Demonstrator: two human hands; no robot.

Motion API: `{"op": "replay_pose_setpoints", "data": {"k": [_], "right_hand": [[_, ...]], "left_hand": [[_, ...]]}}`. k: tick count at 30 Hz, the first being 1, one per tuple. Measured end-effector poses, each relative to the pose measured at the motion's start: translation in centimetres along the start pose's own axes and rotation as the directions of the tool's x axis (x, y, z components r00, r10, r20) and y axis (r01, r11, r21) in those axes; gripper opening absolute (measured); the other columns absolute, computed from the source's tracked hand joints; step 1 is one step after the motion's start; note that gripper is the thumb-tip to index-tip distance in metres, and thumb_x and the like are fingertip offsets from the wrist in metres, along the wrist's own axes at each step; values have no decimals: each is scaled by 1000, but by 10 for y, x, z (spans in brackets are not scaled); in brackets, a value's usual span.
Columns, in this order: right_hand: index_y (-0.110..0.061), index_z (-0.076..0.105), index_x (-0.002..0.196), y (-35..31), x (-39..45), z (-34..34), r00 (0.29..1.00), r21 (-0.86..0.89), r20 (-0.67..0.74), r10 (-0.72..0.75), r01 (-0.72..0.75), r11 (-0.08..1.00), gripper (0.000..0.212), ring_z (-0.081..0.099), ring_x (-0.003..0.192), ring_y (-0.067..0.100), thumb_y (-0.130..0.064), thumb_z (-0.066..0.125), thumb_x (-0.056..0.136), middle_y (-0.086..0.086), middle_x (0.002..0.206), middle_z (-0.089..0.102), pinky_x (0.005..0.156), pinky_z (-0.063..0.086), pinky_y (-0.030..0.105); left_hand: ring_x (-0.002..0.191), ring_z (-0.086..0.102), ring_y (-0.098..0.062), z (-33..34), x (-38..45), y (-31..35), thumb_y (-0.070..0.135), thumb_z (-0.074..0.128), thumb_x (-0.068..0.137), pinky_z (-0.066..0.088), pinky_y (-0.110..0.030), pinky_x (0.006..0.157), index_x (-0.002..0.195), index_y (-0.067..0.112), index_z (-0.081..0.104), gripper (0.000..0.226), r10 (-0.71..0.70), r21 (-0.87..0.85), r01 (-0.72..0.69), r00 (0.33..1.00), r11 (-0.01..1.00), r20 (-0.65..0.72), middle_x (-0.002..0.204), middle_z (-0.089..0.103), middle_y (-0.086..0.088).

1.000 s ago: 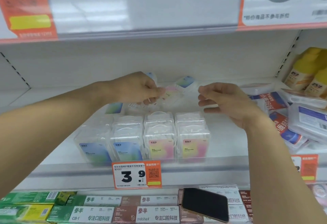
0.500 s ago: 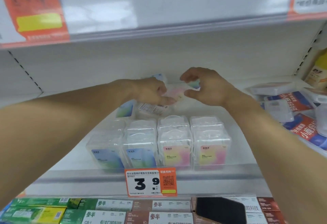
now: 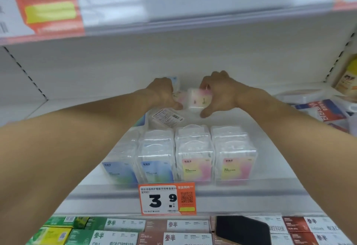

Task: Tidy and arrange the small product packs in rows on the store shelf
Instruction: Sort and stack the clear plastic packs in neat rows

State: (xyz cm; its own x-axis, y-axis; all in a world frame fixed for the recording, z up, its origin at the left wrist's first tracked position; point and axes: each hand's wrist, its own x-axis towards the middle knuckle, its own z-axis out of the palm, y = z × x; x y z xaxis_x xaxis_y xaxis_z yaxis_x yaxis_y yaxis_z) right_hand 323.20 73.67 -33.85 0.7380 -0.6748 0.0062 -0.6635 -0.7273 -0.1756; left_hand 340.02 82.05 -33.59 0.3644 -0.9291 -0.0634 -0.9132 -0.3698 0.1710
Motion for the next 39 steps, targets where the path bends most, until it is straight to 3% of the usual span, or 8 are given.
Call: {"op": "replay_pose_setpoints", "data": {"k": [8,11,15,19,26,29,34,39], "right_hand": [[-21,55,116,25,-58,-10,892,582,-348,288,-35,812,88,61,91,12,-56,94,45,-8,105,63,68,46,17],[-15,63,105,28,-79,-5,805,621,-464,371,-3,784,64,62,88,17,-57,85,63,-4,96,66,72,47,27],[-7,64,104,33,-88,-9,787,777,-437,435,86,624,52,67,94,28,-56,66,87,9,100,70,79,57,43],[-15,56,120,28,-96,-13,828,926,-293,479,120,358,49,69,102,23,-47,72,86,2,111,67,84,59,55],[-15,61,98,17,-101,-10,848,949,-204,489,50,310,31,73,91,27,-20,83,77,7,98,72,78,62,47],[-8,63,101,12,-102,-8,867,961,-166,470,35,276,28,72,86,28,-16,79,79,11,99,71,69,63,38],[-10,66,101,12,-105,-6,955,917,-62,291,-61,394,23,73,72,12,-16,77,81,2,88,74,63,61,28],[-13,71,104,17,-108,0,979,842,134,151,-193,504,28,74,87,18,-23,78,78,3,94,77,76,60,31]], "left_hand": [[107,55,-17,-21,-21,-10,24,84,64,41,-22,90,136,19,49,80,169,-174,-210,959,962,-226,123,59,-1],[112,49,-20,-35,-37,-7,22,82,64,43,-28,98,128,13,55,70,269,-109,-322,902,941,-338,111,51,2],[97,51,-15,-43,-48,2,32,84,57,44,-19,78,114,19,58,63,214,-212,-309,901,927,-378,98,46,6],[90,64,-10,-37,-55,11,38,93,46,53,-26,68,108,19,54,75,111,-523,-229,962,821,-248,106,62,3],[79,65,1,-34,-66,21,31,89,63,49,-11,62,101,22,60,49,192,-630,-191,979,753,-68,90,68,11],[95,69,-14,-35,-68,16,15,82,73,58,-26,81,102,16,62,35,234,-740,-133,972,660,33,101,72,-1],[101,70,-25,-33,-68,14,19,72,85,54,-38,93,120,18,59,37,229,-792,35,949,609,218,110,72,-9],[82,71,-19,-25,-71,14,17,74,84,57,-29,76,116,29,58,38,238,-623,43,902,781,361,98,72,-5]]}}
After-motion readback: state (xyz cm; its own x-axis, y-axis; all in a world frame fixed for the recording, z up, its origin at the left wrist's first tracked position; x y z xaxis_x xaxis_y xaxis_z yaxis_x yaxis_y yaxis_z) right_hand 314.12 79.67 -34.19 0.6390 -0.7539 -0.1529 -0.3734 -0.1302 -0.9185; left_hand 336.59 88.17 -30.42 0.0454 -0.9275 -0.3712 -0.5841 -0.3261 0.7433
